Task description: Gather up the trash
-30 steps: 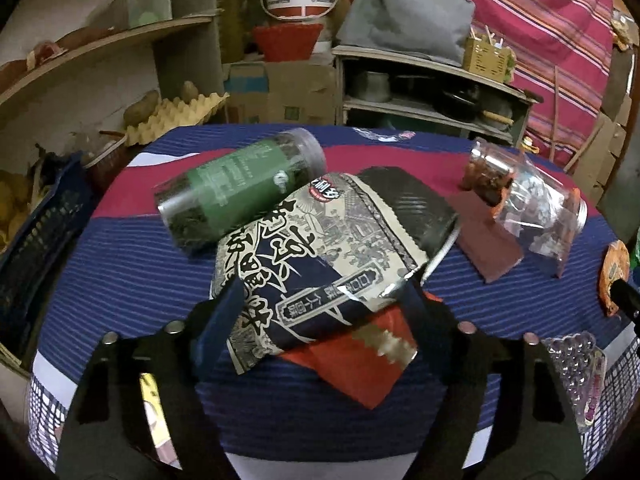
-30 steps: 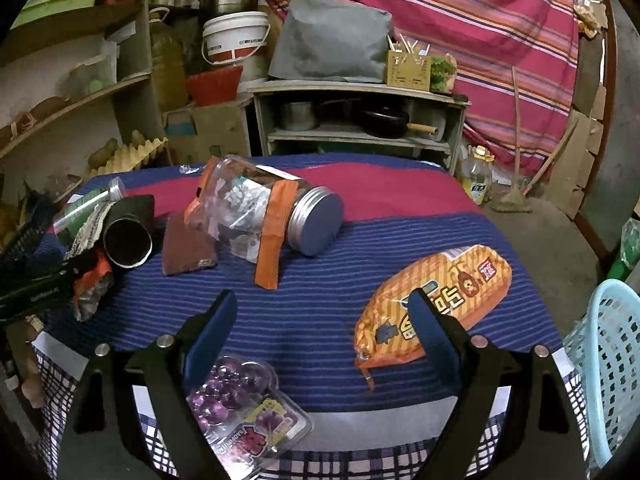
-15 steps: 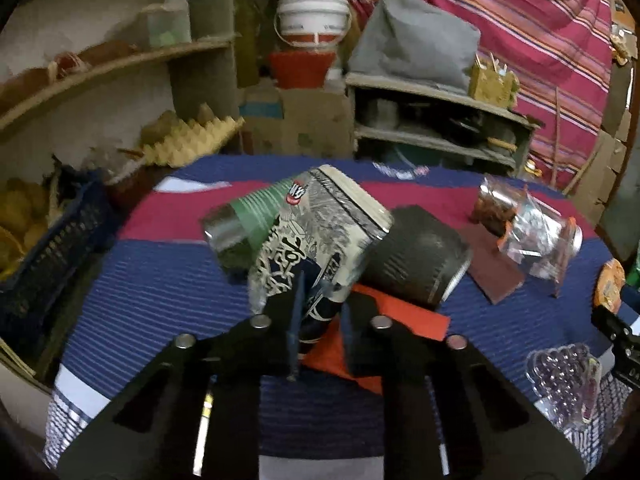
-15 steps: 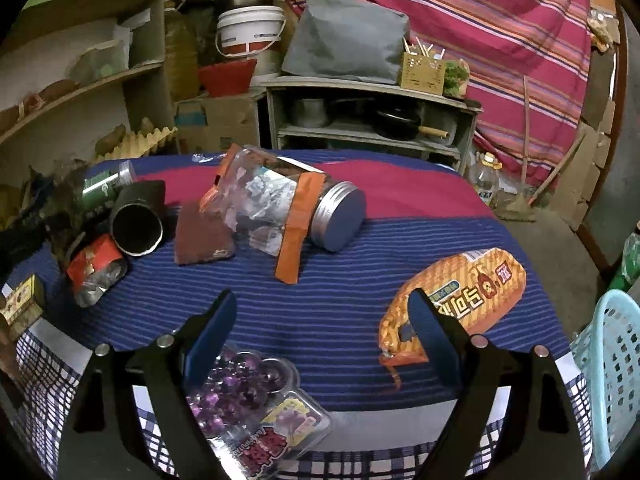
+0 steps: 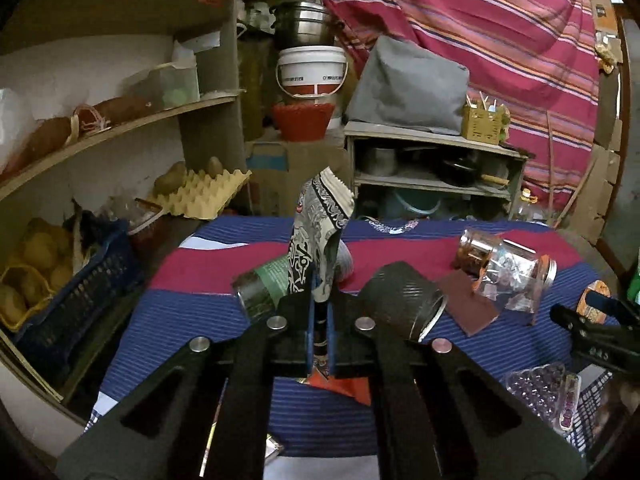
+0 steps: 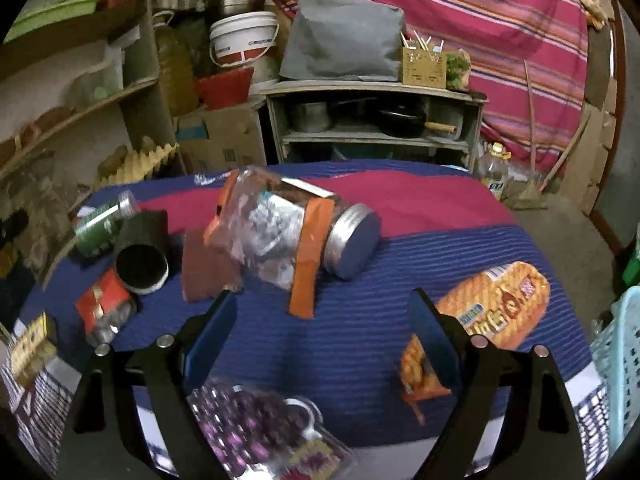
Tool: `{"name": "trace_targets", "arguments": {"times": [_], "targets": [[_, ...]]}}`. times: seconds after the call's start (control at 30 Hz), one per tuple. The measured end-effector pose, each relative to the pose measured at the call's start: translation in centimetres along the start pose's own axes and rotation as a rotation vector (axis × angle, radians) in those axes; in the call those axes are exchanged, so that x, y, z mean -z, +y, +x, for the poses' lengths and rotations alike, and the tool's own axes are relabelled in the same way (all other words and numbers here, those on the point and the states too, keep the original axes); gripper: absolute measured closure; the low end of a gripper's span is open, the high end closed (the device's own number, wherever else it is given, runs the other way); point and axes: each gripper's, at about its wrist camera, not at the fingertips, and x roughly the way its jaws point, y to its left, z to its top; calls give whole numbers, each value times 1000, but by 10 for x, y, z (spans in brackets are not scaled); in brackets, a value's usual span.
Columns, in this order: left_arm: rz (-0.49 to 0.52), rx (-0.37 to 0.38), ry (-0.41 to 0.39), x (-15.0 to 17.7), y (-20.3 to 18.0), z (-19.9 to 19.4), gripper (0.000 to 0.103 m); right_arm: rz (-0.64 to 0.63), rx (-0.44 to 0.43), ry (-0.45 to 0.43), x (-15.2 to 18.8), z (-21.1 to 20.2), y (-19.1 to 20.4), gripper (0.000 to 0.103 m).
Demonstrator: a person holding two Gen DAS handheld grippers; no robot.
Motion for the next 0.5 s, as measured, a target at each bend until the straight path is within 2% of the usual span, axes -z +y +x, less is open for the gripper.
{"name": "trace_targets", "arguments": {"times": [0.23,0.3,0.43,0.5], "targets": [[-18,14,11,-1,5,3,100,-2,-7,63,-11,33,17,20],[-22,17,10,-1,7,2,100,-7,-7,77,-11,39,22,34],[-20,14,22,2,8,6,100,-2,12,79,-10,43,22,38],[-16,8,25,2,7,7,100,-4,21,103,-7,46,19,57]]}}
